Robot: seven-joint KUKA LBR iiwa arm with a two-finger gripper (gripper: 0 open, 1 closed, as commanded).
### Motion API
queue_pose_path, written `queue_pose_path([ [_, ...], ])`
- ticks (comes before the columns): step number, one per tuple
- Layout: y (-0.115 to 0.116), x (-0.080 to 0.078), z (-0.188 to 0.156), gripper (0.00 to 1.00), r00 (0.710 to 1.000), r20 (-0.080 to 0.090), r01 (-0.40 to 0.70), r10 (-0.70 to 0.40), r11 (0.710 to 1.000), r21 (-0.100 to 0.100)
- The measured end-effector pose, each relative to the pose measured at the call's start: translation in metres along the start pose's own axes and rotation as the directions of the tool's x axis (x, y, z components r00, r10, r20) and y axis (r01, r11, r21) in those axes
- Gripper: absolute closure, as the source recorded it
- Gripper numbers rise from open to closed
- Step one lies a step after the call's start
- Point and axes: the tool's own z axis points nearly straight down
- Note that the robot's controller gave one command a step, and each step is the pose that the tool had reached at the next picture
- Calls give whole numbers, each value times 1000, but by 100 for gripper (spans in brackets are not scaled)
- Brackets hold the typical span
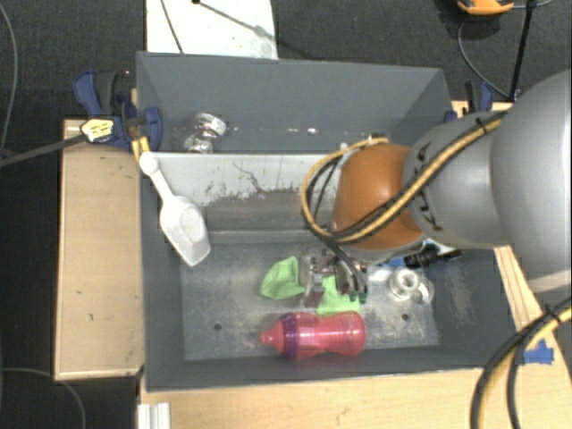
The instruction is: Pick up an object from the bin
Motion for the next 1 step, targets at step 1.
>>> queue_pose_path([
  [1, 0, 0, 0, 100, 1000, 0, -1, 1, 1000, 0],
])
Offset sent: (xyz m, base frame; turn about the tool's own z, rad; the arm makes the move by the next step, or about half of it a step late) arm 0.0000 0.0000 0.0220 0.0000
